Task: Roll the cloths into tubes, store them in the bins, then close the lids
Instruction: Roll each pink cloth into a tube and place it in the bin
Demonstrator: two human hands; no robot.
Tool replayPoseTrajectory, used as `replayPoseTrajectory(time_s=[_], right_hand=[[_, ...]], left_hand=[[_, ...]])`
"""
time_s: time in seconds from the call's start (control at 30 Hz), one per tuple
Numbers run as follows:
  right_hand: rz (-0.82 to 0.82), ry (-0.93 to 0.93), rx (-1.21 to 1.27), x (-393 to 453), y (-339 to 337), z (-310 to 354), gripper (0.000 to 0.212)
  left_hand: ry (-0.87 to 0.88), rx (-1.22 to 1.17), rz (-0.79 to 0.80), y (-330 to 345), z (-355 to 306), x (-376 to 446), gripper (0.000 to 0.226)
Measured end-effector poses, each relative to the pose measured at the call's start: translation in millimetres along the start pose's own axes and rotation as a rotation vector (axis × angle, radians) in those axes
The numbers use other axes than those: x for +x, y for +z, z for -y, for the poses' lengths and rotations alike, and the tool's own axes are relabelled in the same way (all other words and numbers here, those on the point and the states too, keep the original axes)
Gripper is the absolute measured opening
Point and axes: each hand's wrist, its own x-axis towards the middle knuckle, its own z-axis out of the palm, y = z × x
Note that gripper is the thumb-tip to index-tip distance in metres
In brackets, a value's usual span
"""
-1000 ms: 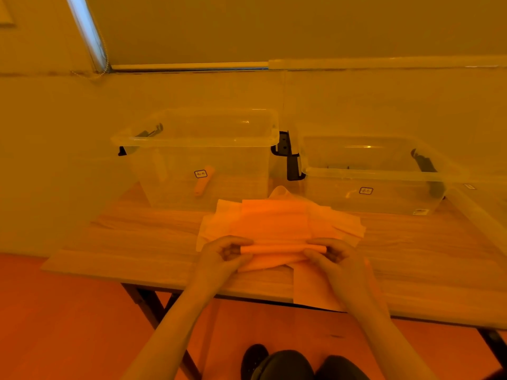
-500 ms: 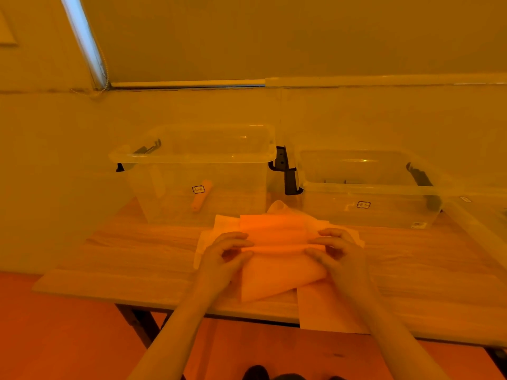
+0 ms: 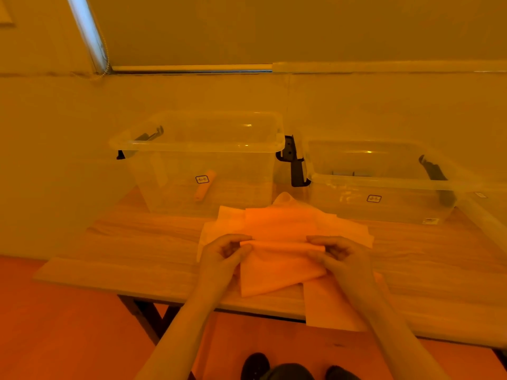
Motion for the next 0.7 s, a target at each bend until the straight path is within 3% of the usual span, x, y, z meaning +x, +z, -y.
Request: replayPoseTrajectory(time_s=[0.3, 0.7], right_hand=[[-0.072, -0.093, -0.018, 1, 2, 1, 0.015], [-0.057, -0.036, -0.077, -9, -1, 6, 0.019]], left_hand=[[0.019, 0.054, 0.06, -3, -1, 0, 0.027], [-0.001, 0.089, 0.058, -1, -6, -5, 0.023]])
